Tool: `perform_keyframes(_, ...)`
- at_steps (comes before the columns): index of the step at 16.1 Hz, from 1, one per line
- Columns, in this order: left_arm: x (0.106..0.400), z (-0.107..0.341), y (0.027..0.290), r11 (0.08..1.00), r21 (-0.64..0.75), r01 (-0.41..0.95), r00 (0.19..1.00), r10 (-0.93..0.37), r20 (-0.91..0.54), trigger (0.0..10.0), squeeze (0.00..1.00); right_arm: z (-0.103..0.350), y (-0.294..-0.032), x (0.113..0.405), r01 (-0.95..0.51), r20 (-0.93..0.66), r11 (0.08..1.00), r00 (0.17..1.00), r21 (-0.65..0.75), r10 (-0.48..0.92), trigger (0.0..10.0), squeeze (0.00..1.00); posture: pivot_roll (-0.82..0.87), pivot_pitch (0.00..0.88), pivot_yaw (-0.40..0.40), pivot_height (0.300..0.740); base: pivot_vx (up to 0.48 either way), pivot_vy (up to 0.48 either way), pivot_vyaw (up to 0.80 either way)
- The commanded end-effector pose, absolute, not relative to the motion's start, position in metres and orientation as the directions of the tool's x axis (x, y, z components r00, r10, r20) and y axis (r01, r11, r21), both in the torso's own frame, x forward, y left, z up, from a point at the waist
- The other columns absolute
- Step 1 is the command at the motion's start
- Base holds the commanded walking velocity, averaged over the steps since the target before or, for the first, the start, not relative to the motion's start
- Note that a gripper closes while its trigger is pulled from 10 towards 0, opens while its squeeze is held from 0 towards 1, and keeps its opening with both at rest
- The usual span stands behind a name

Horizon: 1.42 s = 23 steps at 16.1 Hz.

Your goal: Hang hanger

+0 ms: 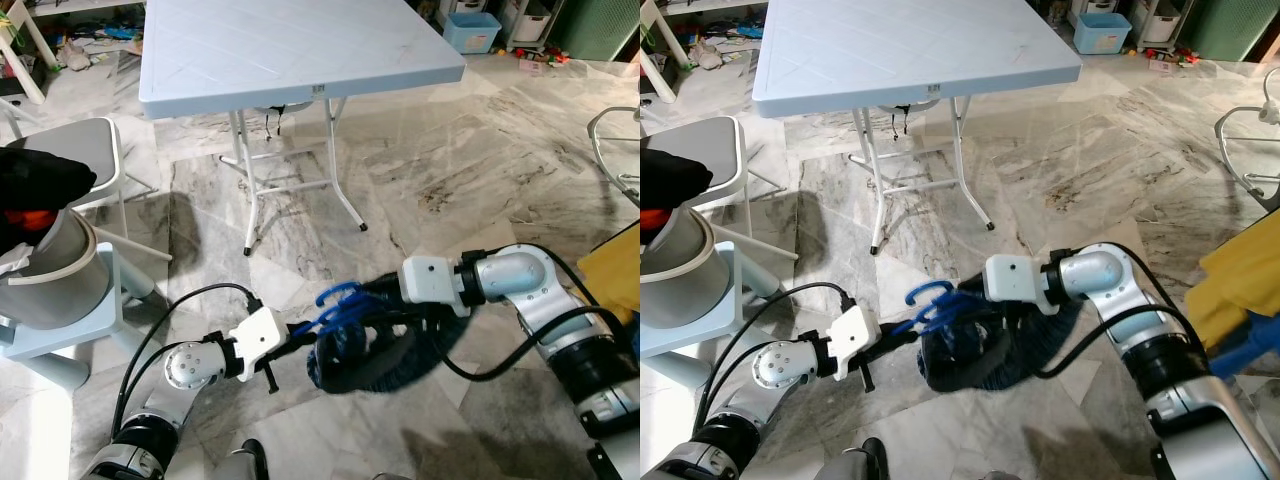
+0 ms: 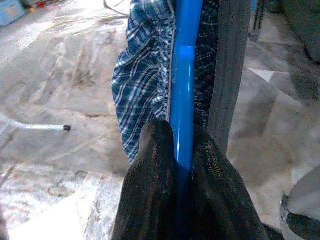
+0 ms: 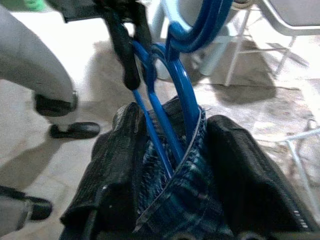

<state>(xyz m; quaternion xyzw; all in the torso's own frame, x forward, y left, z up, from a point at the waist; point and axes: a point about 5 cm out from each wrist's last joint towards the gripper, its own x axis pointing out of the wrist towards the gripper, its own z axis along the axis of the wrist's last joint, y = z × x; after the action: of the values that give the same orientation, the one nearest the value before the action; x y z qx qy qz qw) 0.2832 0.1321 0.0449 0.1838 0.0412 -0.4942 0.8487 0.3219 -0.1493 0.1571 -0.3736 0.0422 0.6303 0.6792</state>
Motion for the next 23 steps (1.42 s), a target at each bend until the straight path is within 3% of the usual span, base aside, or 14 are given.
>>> perform_keyframes(1,0.284,0.046,0.139,0.505,0.269,0.820,0.563,-0.797,-0.219,0.0,0.00,0.165,-0.152,0.328,-0.856,-0.501,-0.041,0.261,-0.515,0.825,10.0,1.00,-0.14,0.161,-0.007,0.740,0.000,0.000,0.00)
perform_keyframes(4,0.284,0.045,0.145,0.543,0.271,0.794,0.600,-0.771,-0.214,0.0,0.00,0.171,-0.149,0.336,-0.817,-0.443,0.020,0.333,-0.577,0.833,10.0,1.00,-0.13,0.160,-0.006,0.740,0.000,0.000,0.00)
perform_keyframes(6,0.285,0.043,0.150,0.582,0.277,0.765,0.639,-0.737,-0.219,0.0,0.00,0.178,-0.145,0.349,-0.708,-0.361,0.105,0.476,-0.699,0.802,10.0,1.00,-0.13,0.160,-0.003,0.740,0.000,0.000,0.00)
perform_keyframes(10,0.285,0.042,0.153,0.621,0.275,0.734,0.676,-0.709,-0.202,0.0,0.00,0.175,-0.134,0.350,-0.682,-0.274,0.184,0.506,-0.708,0.818,10.0,1.00,-0.12,0.162,-0.006,0.740,0.000,0.000,0.00)
perform_keyframes(13,0.290,0.044,0.156,0.669,0.297,0.681,0.729,-0.656,-0.195,0.0,0.00,0.175,-0.132,0.354,-0.633,-0.204,0.274,0.576,-0.724,0.791,10.0,1.00,-0.12,0.164,-0.006,0.740,0.000,0.000,0.00)
perform_keyframes(14,0.294,0.045,0.159,0.703,0.294,0.647,0.760,-0.622,-0.186,0.0,0.00,0.173,-0.132,0.356,-0.616,-0.173,0.342,0.623,-0.709,0.763,10.0,1.00,-0.12,0.164,-0.007,0.740,0.000,0.000,0.00)
perform_keyframes(16,0.298,0.047,0.162,0.750,0.298,0.590,0.806,-0.567,-0.168,0.0,0.00,0.163,-0.134,0.356,-0.606,-0.159,0.422,0.678,-0.675,0.718,10.0,1.00,-0.13,0.166,-0.003,0.740,0.000,0.000,0.00)
perform_keyframes(19,0.306,0.055,0.163,0.807,0.279,0.520,0.853,-0.509,-0.118,0.0,0.00,0.137,-0.130,0.349,-0.644,-0.209,0.464,0.693,-0.608,0.690,10.0,1.00,-0.13,0.168,0.002,0.740,0.000,0.000,0.00)
perform_keyframes(22,0.313,0.064,0.159,0.821,0.270,0.503,0.861,-0.502,-0.076,0.0,0.00,0.117,-0.126,0.343,-0.690,-0.263,0.496,0.688,-0.528,0.676,10.0,0.61,-0.12,0.167,0.004,0.740,0.000,0.000,0.00)
perform_keyframes(23,0.317,0.072,0.152,0.813,0.267,0.517,0.850,-0.525,-0.048,0.0,0.00,0.108,-0.123,0.344,-0.670,-0.275,0.547,0.723,-0.502,0.634,10.0,0.45,-0.13,0.168,0.005,0.740,0.000,0.000,0.00)
